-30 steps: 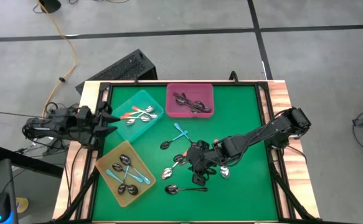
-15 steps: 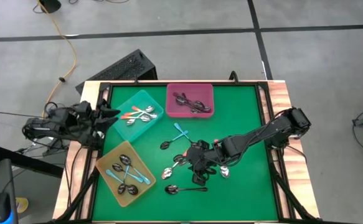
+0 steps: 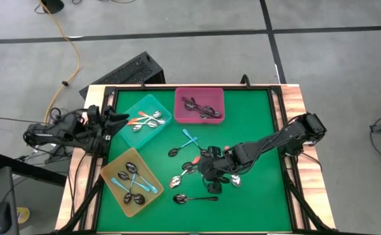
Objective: Sort silverware by color (type)
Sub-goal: Put the black spoon into the pink bin
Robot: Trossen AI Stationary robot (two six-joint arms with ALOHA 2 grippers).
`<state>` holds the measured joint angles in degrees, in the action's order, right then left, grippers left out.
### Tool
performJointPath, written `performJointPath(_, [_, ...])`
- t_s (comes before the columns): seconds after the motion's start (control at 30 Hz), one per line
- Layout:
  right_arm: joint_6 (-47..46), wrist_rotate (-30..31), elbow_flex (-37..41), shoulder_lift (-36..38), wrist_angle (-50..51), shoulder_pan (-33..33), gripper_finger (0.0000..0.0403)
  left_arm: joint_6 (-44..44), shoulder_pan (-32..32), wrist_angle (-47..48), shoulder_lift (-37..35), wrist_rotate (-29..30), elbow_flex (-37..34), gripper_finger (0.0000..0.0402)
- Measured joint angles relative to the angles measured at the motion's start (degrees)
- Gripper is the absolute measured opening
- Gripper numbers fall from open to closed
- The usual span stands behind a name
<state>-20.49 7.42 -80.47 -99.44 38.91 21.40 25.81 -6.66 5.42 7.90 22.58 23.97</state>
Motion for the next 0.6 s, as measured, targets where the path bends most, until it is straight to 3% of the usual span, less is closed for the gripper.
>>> performJointPath(0.27, [5.8, 3.1, 0.0, 0.0, -3.9, -4.2, 0.0136, -2.4, 0.0, -3.8, 0.0, 4.9, 0.0, 0.0158])
performJointPath(0.6, [7.5, 4.8, 0.0, 0.0, -4.7, -10.5, 0.0231, -6.9, 0.0, -1.1, 0.1, 2.1, 0.7, 0.0188])
